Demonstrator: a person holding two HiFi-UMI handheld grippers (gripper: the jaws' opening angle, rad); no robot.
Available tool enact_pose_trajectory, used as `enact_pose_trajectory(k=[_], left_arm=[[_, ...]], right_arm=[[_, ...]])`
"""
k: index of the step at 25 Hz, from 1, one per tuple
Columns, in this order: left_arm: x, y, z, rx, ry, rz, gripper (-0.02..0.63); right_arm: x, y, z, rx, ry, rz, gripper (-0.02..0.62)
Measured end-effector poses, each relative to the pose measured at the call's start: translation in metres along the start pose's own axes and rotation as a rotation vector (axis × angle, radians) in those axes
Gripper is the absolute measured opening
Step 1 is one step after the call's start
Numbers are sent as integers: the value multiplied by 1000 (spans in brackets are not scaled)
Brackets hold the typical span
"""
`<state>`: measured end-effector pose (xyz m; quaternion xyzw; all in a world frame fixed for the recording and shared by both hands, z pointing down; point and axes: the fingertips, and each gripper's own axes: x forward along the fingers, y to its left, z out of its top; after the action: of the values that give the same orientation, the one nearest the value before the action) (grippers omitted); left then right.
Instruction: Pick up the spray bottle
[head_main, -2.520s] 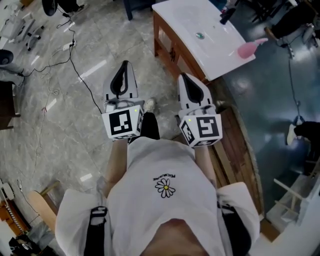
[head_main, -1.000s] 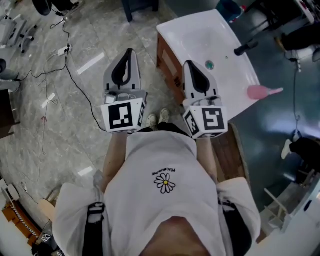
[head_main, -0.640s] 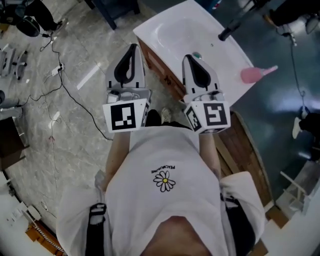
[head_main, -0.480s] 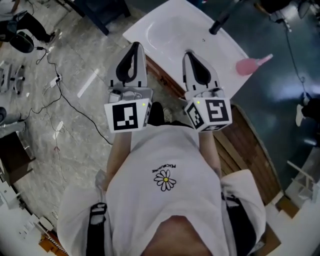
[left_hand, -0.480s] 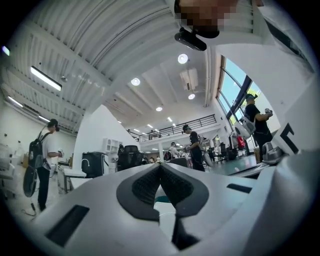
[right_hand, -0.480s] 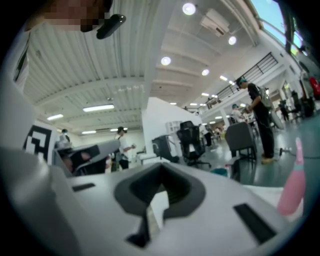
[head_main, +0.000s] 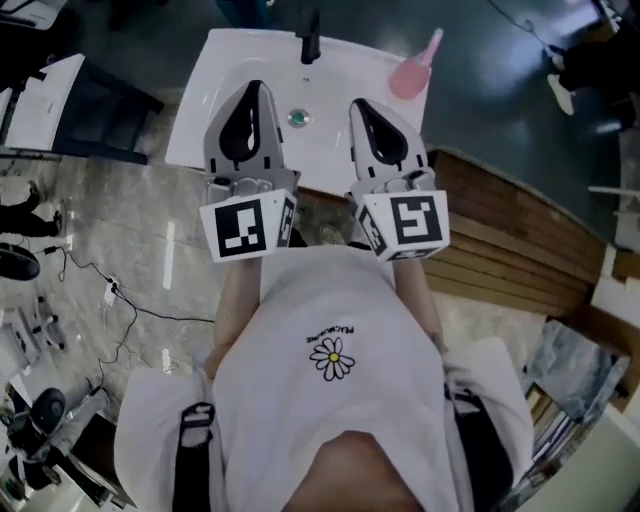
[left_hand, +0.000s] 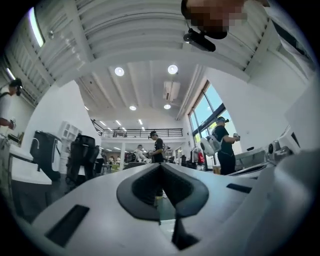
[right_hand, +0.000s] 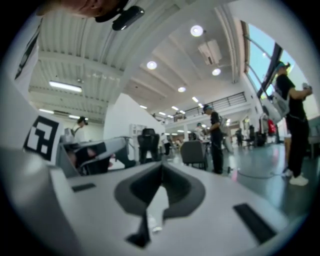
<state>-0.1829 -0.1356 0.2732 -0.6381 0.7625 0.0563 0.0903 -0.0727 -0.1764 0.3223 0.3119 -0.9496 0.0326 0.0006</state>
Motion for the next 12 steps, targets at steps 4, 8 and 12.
enact_pose_trajectory(k=[4, 8, 12], left_arm=[[26, -19, -6, -39, 7, -112, 20], [45, -45, -9, -74, 8, -248, 20], [48, -62, -13, -72, 17, -344, 20]], right_arm=[[-15, -29, -4, 19, 7, -156, 29], [-37, -53, -1, 16, 0, -326, 29], [-53, -59, -2, 22, 4, -432, 29]])
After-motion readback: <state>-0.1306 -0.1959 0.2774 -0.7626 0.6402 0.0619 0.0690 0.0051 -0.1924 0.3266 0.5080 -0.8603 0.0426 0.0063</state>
